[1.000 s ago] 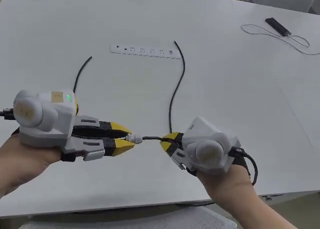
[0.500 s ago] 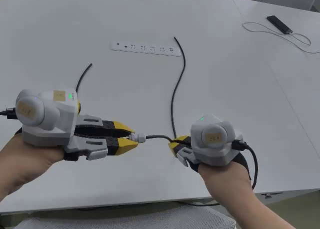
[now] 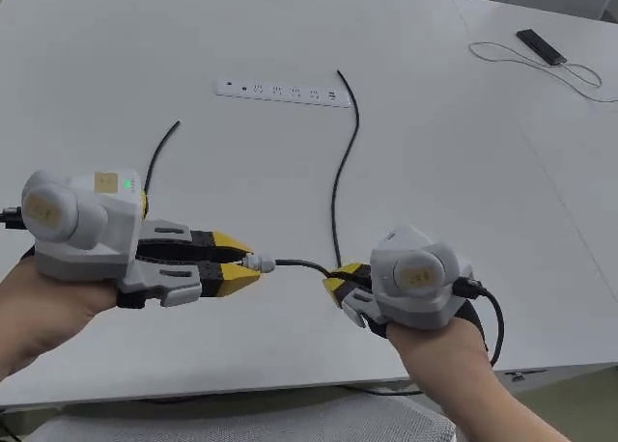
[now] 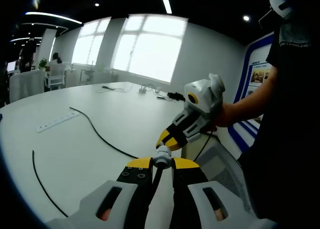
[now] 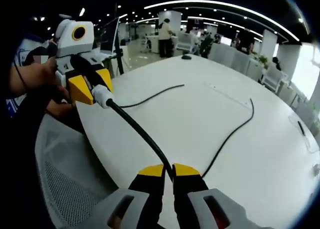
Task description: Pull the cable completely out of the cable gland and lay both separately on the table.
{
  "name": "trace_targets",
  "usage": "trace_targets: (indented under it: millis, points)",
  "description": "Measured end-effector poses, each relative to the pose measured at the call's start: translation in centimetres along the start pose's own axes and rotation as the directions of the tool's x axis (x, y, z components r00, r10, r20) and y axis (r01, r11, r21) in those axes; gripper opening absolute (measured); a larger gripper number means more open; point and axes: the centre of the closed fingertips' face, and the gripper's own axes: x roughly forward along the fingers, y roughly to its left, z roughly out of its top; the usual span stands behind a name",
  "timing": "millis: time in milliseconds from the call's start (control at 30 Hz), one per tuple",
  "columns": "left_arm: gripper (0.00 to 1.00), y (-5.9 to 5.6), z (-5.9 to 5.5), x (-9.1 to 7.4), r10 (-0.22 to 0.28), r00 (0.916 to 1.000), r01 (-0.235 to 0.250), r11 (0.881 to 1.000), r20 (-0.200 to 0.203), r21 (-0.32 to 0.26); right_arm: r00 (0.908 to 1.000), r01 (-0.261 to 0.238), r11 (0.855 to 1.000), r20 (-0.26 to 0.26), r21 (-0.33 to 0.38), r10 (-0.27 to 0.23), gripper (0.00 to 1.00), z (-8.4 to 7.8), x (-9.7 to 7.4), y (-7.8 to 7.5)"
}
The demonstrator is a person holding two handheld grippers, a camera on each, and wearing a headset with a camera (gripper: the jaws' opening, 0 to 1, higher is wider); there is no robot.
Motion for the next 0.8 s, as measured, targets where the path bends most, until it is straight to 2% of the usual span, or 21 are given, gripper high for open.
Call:
trace_targets:
  millis: [67, 167, 333, 400, 433, 467, 567, 633, 700, 800]
  points:
    - [0.15, 0.1, -0.2, 0.0, 0.007, 1.0000, -0.007, 1.000, -0.007, -0.002, 0.9999, 0.013, 0.999, -0.008, -0.049, -0.013, 0.01, 0.0, 0.0, 0.0]
    - [0.15, 0.4, -0.3, -0.2, 0.010, 0.9999, -0.010, 1.000, -0.004, -0.011, 1.0000, 0.005, 0.998, -0.008, -0.061, -0.005, 0.02, 0.4, -0.1, 0.4]
    - [0.15, 0.4, -0.5, -0.3, 0.005, 0.9999, -0.006, 1.000, -0.014, -0.017, 0.9998, -0.018, 0.989, 0.008, -0.148, 0.020, 0.11, 1.9, -0.7, 1.6]
    - [0.15, 0.4, -0.6, -0.3, 0.005, 0.9998, -0.005, 1.000, -0.017, -0.017, 0.9995, -0.020, 0.979, 0.022, -0.202, 0.025, 0.12, 3.0, -1.0, 2.1]
    - [0.15, 0.4, -0.7, -0.3, 0.005, 0.9998, -0.006, 1.000, -0.018, -0.018, 0.9987, -0.026, 0.970, 0.036, -0.242, 0.036, 0.13, 3.9, -1.1, 2.7]
    - [0.15, 0.4, -0.7, -0.3, 0.005, 0.9998, -0.006, 1.000, -0.020, -0.020, 0.9984, -0.028, 0.967, 0.041, -0.254, 0.039, 0.13, 4.1, -1.1, 2.9]
    - [0.15, 0.3, -0.9, -0.2, 0.005, 0.9997, -0.006, 1.000, -0.022, -0.023, 0.9967, -0.056, 0.931, 0.034, -0.360, 0.073, 0.12, 5.2, -1.0, 4.6]
    - [0.15, 0.3, -1.0, -0.2, 0.006, 0.9997, -0.007, 1.000, -0.024, -0.026, 0.9967, -0.056, 0.909, 0.031, -0.413, 0.075, 0.09, 5.6, -0.7, 5.4]
    - [0.15, 0.3, -1.1, -0.2, 0.007, 0.9996, -0.007, 1.000, -0.026, -0.026, 0.9975, -0.048, 0.893, 0.026, -0.447, 0.066, 0.07, 5.7, -0.6, 5.8]
    - [0.15, 0.2, -1.1, -0.1, 0.007, 0.9996, -0.007, 1.000, -0.027, -0.026, 0.9979, -0.038, 0.890, 0.030, -0.455, 0.058, 0.03, 5.8, -0.5, 5.9]
